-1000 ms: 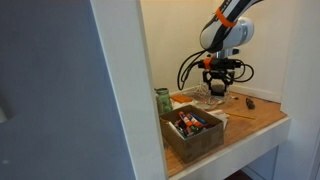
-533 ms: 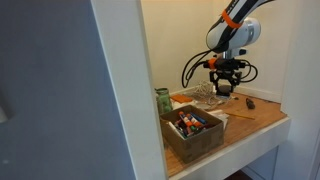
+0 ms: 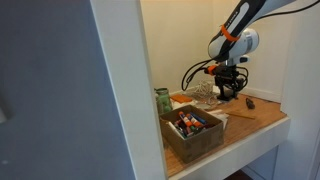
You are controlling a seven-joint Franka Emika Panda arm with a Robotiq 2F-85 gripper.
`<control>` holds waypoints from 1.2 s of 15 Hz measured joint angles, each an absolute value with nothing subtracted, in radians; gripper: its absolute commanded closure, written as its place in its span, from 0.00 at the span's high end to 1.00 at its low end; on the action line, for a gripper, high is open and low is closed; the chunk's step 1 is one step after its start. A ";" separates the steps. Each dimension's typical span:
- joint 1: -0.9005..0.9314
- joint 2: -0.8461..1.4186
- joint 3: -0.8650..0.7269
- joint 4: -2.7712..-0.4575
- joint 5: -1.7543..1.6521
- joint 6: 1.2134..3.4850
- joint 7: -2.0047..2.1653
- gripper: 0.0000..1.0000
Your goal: Move the eyeglass case from the box to the shelf
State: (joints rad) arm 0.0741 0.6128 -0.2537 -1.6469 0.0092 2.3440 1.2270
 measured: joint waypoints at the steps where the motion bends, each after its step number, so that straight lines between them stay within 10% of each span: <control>1: 0.071 0.643 -0.261 -1.624 0.009 2.342 1.274 0.52; 18: -0.013 0.999 -0.301 -1.169 0.015 2.121 2.002 0.52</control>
